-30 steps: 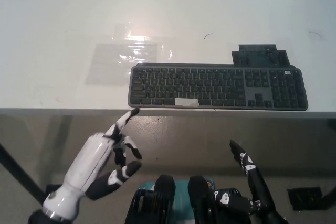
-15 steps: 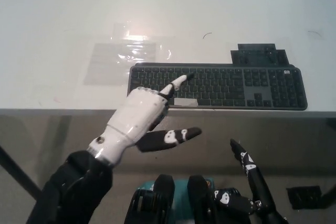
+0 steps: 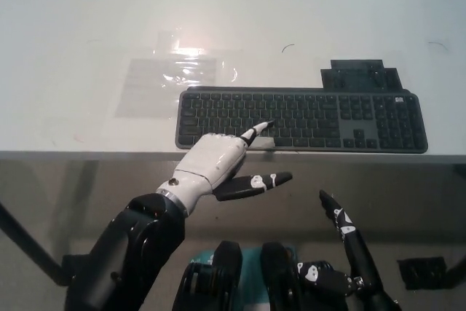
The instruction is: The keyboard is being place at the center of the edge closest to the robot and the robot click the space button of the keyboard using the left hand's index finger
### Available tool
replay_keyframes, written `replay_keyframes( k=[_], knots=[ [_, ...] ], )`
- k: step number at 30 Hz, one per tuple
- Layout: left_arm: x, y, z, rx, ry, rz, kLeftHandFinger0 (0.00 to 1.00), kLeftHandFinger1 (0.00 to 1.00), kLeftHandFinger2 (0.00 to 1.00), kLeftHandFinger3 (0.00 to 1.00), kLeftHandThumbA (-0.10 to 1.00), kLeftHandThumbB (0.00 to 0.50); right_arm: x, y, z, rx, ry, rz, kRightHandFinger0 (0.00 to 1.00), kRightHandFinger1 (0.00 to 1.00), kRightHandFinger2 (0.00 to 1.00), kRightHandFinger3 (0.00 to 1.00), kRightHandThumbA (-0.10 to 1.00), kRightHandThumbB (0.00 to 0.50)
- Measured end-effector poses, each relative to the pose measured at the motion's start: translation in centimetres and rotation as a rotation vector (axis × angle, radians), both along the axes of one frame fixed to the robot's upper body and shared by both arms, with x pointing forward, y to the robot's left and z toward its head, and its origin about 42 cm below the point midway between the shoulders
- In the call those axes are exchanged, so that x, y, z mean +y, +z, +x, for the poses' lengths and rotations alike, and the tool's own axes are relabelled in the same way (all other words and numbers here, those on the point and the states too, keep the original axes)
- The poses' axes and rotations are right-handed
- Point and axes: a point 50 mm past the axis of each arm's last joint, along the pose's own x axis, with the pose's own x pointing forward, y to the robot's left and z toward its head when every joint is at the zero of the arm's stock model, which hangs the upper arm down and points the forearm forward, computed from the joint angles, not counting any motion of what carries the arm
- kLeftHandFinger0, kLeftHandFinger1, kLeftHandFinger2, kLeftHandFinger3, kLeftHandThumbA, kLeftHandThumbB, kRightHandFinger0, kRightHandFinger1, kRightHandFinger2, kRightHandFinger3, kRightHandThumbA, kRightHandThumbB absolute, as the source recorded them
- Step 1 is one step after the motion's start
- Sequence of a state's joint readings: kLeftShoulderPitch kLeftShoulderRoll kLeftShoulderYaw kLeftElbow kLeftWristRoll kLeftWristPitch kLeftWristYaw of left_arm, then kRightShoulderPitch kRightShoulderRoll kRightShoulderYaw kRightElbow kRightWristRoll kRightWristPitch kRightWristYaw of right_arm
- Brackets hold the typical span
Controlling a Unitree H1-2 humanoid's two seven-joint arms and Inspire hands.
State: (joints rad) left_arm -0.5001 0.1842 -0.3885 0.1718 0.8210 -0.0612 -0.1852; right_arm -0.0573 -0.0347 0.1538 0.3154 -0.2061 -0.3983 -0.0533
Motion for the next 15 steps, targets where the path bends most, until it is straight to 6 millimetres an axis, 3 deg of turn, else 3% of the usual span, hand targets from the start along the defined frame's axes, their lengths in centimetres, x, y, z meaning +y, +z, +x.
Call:
replay_keyframes(
  k=[10,14,15],
  knots=[
    [0.7,-2.5,1.3,0.087,0.054,0.05,0.01,0.14,0.09,1.0,1.0,0.37,0.0,0.1,0.0,-0.007,0.001,0.0,1.0,1.0,1.0,1.0,1.0,0.354],
    [1.0,-3.5,1.6,0.114,0.069,0.073,0.0,0.09,0.04,1.0,1.0,0.336,0.0,0.1,0.0,-0.011,0.002,-0.001,1.0,1.0,1.0,1.0,1.0,0.349],
    [1.0,-3.7,1.7,0.119,0.073,0.076,0.01,0.11,0.07,1.0,1.0,0.336,0.0,0.1,0.0,-0.011,0.002,-0.001,1.0,1.0,1.0,1.0,1.0,0.349]
  ],
)
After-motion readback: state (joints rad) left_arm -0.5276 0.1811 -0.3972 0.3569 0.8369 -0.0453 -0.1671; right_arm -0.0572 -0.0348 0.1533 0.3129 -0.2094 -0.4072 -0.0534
